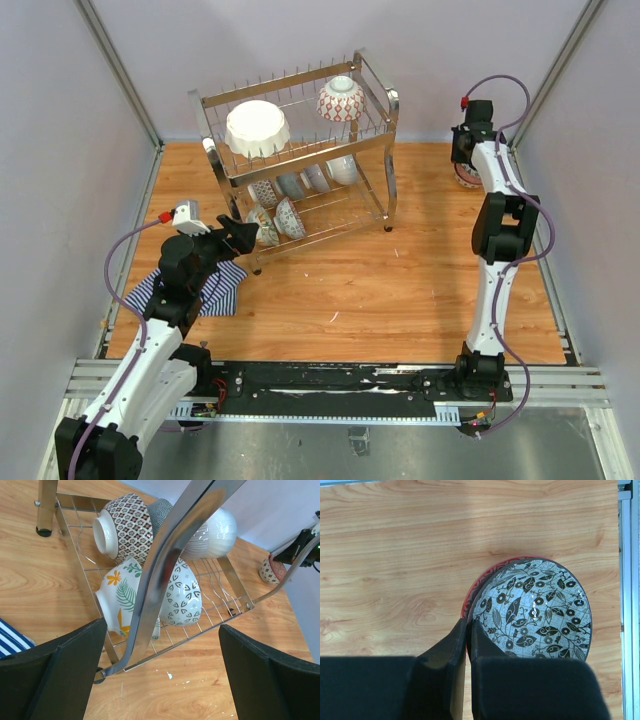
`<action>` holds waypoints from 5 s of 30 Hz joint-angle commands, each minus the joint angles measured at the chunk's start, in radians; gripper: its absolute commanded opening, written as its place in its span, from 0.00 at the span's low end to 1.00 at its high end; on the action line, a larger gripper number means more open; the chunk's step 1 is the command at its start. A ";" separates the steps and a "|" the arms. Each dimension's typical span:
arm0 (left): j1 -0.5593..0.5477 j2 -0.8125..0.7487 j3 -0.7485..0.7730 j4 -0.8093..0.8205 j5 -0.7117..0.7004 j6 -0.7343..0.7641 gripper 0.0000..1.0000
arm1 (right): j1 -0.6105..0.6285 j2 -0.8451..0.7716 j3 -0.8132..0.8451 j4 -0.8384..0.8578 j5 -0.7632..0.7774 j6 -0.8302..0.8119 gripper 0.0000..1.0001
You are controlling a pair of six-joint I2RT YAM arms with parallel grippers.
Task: Unload the bowls from the dish rack
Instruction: Place the bowl with the bowl, then pick up the bowl from the dish rack.
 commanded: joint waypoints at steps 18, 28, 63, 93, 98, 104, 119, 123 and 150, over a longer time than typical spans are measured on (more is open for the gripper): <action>-0.005 0.003 -0.011 0.054 -0.003 -0.002 1.00 | -0.005 -0.009 0.013 0.045 0.024 0.004 0.46; -0.006 0.026 0.019 0.041 -0.011 -0.019 1.00 | 0.002 -0.318 -0.230 0.153 -0.010 0.039 0.56; -0.007 0.013 0.012 0.024 0.012 -0.034 1.00 | 0.705 -0.739 -1.225 1.133 -0.490 0.461 0.43; -0.007 -0.029 -0.013 0.001 -0.002 -0.026 1.00 | 0.725 -0.333 -1.034 1.456 -0.672 0.729 0.32; -0.007 -0.030 -0.016 0.001 -0.004 -0.026 1.00 | 0.731 -0.313 -1.025 1.468 -0.675 0.741 0.29; -0.007 -0.030 -0.019 0.001 -0.003 -0.026 1.00 | 0.732 -0.308 -1.031 1.495 -0.677 0.755 0.13; -0.007 -0.050 -0.009 -0.019 -0.012 -0.027 1.00 | 0.733 -0.371 -1.045 1.596 -0.697 0.801 0.01; -0.007 -0.055 -0.004 -0.022 -0.010 -0.033 1.00 | 0.733 -0.410 -1.055 1.612 -0.701 0.811 0.01; -0.007 -0.096 0.021 -0.076 -0.029 -0.035 1.00 | 0.759 -0.597 -1.235 1.644 -0.617 0.776 0.01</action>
